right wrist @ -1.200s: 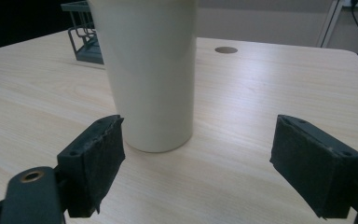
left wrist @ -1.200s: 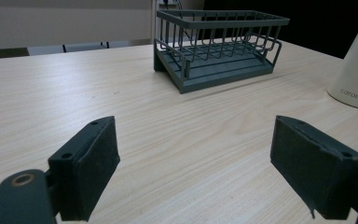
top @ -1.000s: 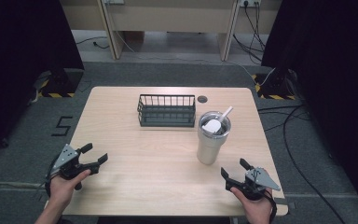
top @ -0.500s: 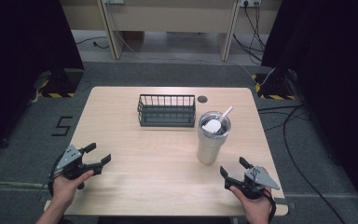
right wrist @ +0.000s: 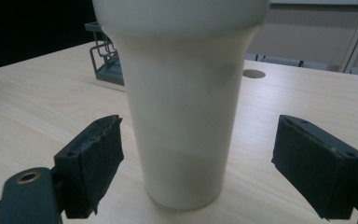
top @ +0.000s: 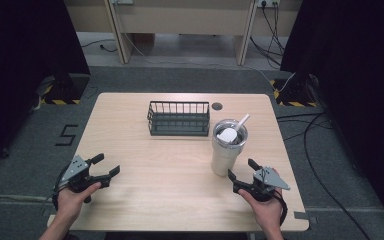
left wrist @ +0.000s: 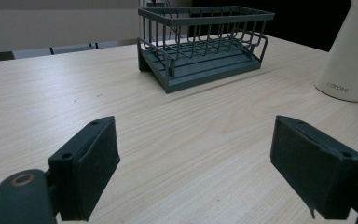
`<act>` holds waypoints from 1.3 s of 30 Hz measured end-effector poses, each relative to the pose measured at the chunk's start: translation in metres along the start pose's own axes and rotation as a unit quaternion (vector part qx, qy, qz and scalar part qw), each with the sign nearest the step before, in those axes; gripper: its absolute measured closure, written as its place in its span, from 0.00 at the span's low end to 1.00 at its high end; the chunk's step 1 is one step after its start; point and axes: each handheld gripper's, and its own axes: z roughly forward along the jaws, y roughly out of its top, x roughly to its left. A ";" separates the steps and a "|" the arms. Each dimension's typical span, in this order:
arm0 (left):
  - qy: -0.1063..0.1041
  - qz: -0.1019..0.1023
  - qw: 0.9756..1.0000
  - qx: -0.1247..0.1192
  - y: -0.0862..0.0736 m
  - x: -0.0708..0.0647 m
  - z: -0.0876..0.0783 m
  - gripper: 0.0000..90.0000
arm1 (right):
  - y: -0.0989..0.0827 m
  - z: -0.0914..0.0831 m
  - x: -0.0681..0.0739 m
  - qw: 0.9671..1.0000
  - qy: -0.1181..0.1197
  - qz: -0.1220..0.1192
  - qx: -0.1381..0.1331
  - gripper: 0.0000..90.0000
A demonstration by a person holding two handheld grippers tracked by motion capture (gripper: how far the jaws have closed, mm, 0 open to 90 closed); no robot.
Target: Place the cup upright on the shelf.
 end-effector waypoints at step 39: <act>0.000 -0.006 1.000 0.001 -0.002 0.001 -0.001 0.16 | 0.014 0.065 0.006 1.000 0.004 -0.010 -0.016 0.12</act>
